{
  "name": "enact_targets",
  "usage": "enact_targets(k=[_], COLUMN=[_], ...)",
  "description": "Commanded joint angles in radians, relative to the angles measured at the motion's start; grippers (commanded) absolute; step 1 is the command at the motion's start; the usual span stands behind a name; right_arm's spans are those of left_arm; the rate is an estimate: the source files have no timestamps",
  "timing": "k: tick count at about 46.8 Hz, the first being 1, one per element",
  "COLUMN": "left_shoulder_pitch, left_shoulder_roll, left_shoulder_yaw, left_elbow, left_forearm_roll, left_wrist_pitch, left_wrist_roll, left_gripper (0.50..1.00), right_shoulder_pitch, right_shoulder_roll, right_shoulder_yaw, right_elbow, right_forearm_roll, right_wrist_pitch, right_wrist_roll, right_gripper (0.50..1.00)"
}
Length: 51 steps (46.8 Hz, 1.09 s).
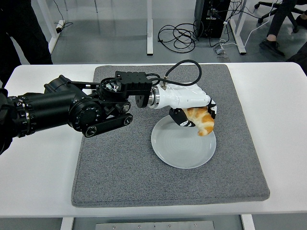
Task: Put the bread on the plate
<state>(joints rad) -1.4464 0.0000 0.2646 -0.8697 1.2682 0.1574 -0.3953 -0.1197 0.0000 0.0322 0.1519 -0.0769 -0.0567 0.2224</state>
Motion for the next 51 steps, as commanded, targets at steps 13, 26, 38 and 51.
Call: enact_targets(k=[13, 26, 38, 51], left_shoulder_pitch=[0.069, 0.115, 0.118, 0.112], left_shoulder_roll=[0.0, 0.0, 0.0, 0.0], left_shoulder_yaw=[0.087, 0.09, 0.09, 0.114], left_elbow=[0.011, 0.015, 0.015, 0.014], left_forearm_roll=[0.0, 0.002, 0.002, -0.01], left_wrist_pitch=[0.096, 0.099, 0.099, 0.094], left_wrist_roll=[0.0, 0.003, 0.004, 0.003], left_gripper=[0.5, 0.5, 0.5, 0.675], right_shoulder_pitch=[0.0, 0.0, 0.0, 0.0], right_shoulder_roll=[0.0, 0.0, 0.0, 0.0], right_shoulder_yaw=[0.0, 0.0, 0.0, 0.0], right_elbow=[0.0, 0.0, 0.0, 0.0], right_forearm_roll=[0.0, 0.0, 0.0, 0.0], right_wrist_pitch=[0.0, 0.0, 0.0, 0.0], right_wrist_roll=[0.0, 0.0, 0.0, 0.0], right_gripper=[1.0, 1.0, 1.0, 1.0])
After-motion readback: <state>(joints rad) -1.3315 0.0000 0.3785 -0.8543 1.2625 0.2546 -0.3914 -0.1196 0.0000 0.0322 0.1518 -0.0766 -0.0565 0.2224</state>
